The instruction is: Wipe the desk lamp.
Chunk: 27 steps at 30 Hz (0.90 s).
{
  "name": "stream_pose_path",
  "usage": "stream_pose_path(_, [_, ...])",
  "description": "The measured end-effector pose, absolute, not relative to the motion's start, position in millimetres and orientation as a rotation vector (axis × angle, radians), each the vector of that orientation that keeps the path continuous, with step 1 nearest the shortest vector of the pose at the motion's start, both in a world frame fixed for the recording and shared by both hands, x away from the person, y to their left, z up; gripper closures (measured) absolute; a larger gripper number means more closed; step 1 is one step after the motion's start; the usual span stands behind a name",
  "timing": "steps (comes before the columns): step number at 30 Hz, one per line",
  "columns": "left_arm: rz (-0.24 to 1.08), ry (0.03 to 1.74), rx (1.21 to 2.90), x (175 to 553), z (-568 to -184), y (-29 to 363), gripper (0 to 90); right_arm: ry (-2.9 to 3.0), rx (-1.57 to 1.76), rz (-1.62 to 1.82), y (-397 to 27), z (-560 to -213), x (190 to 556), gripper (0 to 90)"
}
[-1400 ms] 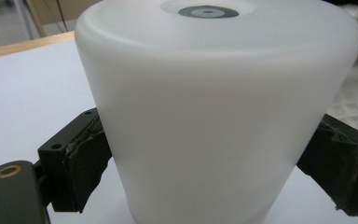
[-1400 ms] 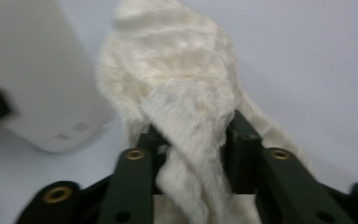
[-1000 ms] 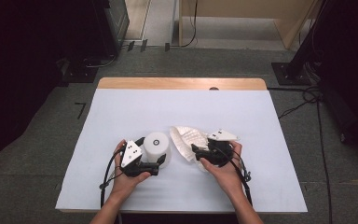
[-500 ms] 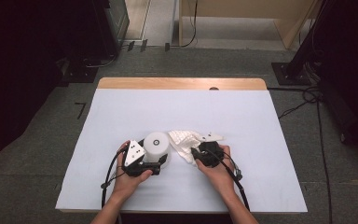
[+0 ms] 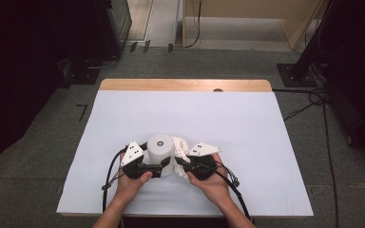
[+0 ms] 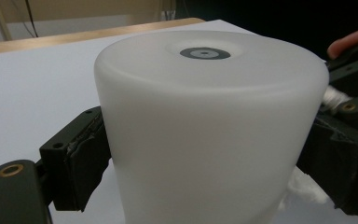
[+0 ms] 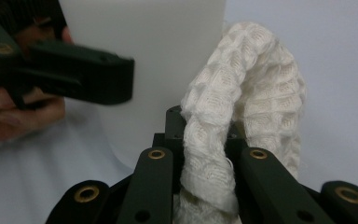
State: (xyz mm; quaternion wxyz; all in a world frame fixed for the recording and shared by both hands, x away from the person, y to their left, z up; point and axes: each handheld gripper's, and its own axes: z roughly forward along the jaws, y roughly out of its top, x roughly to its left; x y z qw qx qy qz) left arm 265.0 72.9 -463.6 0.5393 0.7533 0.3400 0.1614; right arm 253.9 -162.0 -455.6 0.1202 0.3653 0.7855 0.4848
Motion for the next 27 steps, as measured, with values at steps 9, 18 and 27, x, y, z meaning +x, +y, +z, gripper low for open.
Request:
stream_pose_path(9, [0.385, 0.795, 1.804, 263.7, -464.9, 67.4, 8.9, 2.129, 0.99, 1.563, -170.2, -429.8, 241.1, 79.7])
stream_pose_path(18, [0.405, 0.84, 1.785, 268.6, -463.9, 76.7, 8.8, 2.341, 1.108, 1.361, -154.3, -473.9, 252.9, 79.4])
stream_pose_path(27, [0.414, 0.79, 1.807, 264.8, -465.6, 68.9, 8.8, 2.146, 1.052, 1.531, -163.4, -446.1, 243.0, 79.2])
